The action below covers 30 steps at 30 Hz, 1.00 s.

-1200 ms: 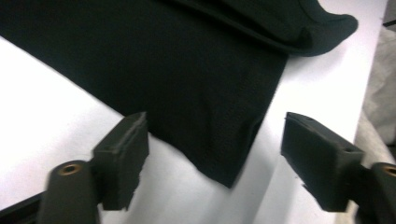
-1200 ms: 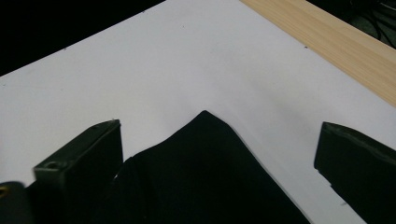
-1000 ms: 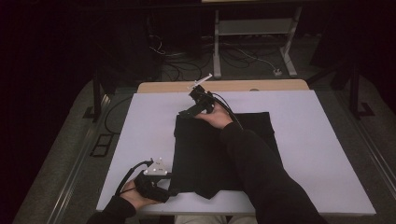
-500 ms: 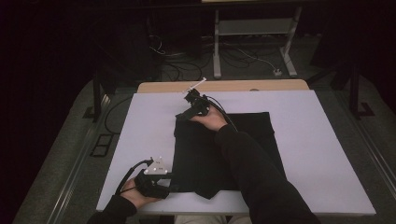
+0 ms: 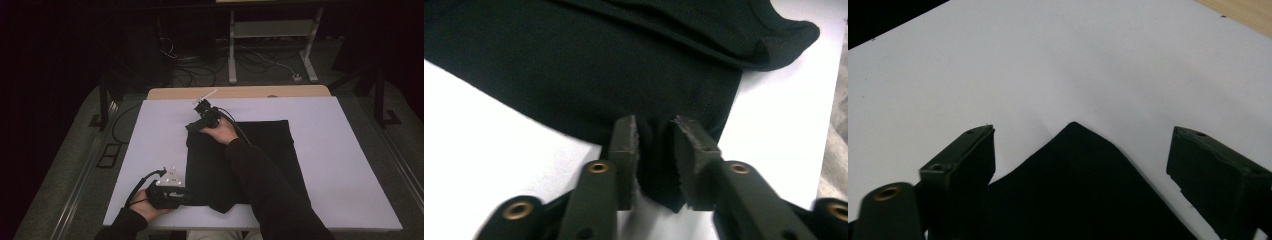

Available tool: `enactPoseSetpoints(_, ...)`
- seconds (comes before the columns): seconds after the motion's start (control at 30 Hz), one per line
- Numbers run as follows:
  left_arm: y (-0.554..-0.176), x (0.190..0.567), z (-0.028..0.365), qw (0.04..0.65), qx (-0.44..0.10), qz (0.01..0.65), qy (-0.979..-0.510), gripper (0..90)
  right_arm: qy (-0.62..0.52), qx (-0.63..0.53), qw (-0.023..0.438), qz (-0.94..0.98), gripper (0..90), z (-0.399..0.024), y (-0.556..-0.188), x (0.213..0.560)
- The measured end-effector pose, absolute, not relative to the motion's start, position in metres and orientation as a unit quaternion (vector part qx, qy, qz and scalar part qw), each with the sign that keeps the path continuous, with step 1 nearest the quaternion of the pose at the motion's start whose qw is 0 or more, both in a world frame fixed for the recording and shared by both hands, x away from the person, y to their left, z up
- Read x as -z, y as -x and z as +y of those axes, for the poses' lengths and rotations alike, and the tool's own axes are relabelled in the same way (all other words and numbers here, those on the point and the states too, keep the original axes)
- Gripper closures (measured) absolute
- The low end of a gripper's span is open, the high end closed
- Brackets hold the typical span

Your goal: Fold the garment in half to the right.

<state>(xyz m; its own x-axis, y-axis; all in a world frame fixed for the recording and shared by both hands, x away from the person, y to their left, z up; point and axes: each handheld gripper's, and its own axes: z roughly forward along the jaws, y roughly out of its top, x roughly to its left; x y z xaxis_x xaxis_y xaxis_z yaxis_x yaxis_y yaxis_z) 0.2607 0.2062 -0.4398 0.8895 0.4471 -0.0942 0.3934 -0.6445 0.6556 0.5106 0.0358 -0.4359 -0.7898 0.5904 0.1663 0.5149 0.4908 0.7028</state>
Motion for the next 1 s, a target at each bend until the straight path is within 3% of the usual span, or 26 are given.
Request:
enactPoseSetpoints(0.17,-0.265,0.439,0.206,0.349,-0.026,0.232,-0.908,81.1,-0.33,-0.387,0.052,0.859,21.8,0.043,-0.512,0.437)
enactPoseSetpoints(0.57,-0.268,0.438,0.204,0.341,-0.028,0.218,-0.914,83.4,-0.327,-0.371,0.061,0.867,49.6,0.057,-0.515,0.444)
enactPoseSetpoints(0.7,-0.266,0.436,0.202,0.353,-0.035,0.222,-0.908,83.5,-0.327,-0.369,0.069,0.867,62.4,0.06,-0.514,0.446)
enactPoseSetpoints(0.83,-0.266,0.435,0.202,0.353,-0.036,0.22,-0.908,83.7,-0.325,-0.366,0.071,0.869,82.4,0.059,-0.514,0.444)
enactPoseSetpoints(1.0,-0.266,0.433,0.203,0.352,-0.039,0.214,-0.91,83.8,-0.331,-0.372,0.052,0.866,85.4,0.053,-0.515,0.44)
